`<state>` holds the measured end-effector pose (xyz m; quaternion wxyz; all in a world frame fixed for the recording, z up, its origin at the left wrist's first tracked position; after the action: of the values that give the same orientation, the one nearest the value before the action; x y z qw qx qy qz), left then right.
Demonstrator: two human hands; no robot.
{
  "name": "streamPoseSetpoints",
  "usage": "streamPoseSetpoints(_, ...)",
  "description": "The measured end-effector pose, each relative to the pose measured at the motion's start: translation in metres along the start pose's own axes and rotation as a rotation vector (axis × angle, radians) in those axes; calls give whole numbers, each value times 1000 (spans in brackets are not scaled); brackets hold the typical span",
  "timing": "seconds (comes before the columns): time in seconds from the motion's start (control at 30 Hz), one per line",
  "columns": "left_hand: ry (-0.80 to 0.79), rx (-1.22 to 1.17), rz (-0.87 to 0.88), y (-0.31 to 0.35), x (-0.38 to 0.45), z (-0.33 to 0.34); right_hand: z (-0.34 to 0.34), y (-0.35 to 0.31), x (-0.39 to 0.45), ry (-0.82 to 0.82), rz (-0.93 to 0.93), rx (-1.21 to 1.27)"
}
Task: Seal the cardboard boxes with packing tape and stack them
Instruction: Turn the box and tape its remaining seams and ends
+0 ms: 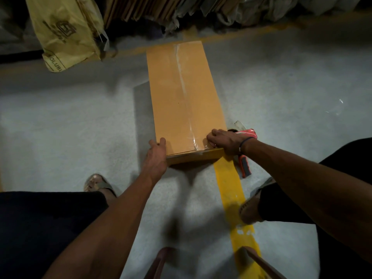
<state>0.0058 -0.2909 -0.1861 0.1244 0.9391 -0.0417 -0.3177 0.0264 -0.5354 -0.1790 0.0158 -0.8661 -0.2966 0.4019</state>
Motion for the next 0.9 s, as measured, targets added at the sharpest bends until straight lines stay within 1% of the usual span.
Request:
streamPoseSetpoints(0.1, -57, -8, 17, 0, 4, 0, -2, 1, -5, -34, -26, 59)
streamPoseSetpoints(0.17, -109, 4, 29, -1, 6, -1, -2, 2, -9, -43, -48, 49)
streamPoseSetpoints(0.27, -92, 79, 39, -1, 4, -3, -1, 0, -12, -2, -80, 15)
streamPoseSetpoints(0.33, -57, 76, 45, -2, 5, -3, -2, 0, -11, 34, -81, 24)
streamPoseSetpoints(0.43, -78, 27, 12, 1, 8, -2, -2, 3, -8, 45, -61, 65)
streamPoseSetpoints(0.53, -138, -52, -81, 6, 11, -1, -1, 9, -3, 44, -17, 175)
streamPoseSetpoints(0.6, -159, -79, -147, 7, 10, -2, -3, 15, -4, 76, 26, 310)
streamPoseSetpoints(0.67, -154, -136, -216, 3, 9, 0, -6, 27, -11, 171, 104, 495)
streamPoseSetpoints(0.7, -151, -185, -251, 1, 9, 2, -6, 35, -16, 231, 158, 617)
streamPoseSetpoints(0.77, -131, -313, -342, -4, 11, 2, 4, 54, -26, 341, 254, 952)
streamPoseSetpoints(0.83, -131, -436, -437, -8, 17, 3, 18, 66, -29, 405, 338, 1270)
streamPoseSetpoints(0.9, -181, -528, -500, -10, 23, 6, 28, 74, -31, 418, 439, 1415)
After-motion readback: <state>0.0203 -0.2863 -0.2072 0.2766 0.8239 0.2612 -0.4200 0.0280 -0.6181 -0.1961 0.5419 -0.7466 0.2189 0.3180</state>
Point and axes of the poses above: each hand's wrist, its own x-axis towards the middle knuckle, its own z-axis out of the palm, y = z × x, the point moved 8 cm from there along x, towards the middle knuckle, and after that the axes turned 15 degrees about -y, right-handed, at the moved point
